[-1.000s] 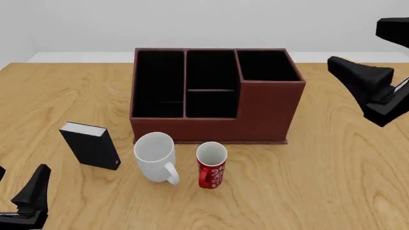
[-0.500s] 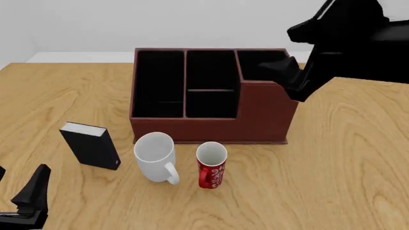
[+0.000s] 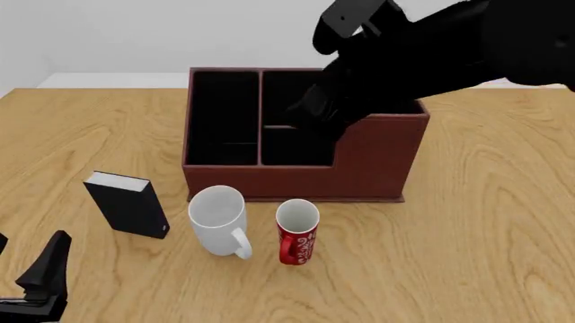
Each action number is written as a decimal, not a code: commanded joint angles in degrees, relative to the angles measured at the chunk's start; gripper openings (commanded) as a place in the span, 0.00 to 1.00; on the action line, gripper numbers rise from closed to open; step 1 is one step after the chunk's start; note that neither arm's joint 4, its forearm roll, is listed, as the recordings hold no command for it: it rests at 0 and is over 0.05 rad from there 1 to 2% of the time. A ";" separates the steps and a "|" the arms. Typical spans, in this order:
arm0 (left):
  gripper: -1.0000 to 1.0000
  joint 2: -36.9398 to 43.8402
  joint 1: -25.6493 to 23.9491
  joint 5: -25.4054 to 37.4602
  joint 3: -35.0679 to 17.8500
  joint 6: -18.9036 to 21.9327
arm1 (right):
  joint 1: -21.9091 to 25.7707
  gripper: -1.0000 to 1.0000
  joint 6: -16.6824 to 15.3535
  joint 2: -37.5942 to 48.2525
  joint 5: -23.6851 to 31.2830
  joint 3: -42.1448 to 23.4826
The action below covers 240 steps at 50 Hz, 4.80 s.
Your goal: Pick up the white mug and place it to the right of the caddy.
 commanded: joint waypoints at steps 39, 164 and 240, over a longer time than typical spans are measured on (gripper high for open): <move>1.00 0.00 0.00 0.00 0.00 0.00 | 13.40 1.00 17.45 16.09 3.43 -3.79; 1.00 0.00 0.00 0.00 0.00 0.00 | 12.84 1.00 26.41 27.94 -8.86 3.78; 1.00 0.00 0.00 0.00 0.00 0.00 | 13.59 1.00 29.30 30.27 -12.67 7.59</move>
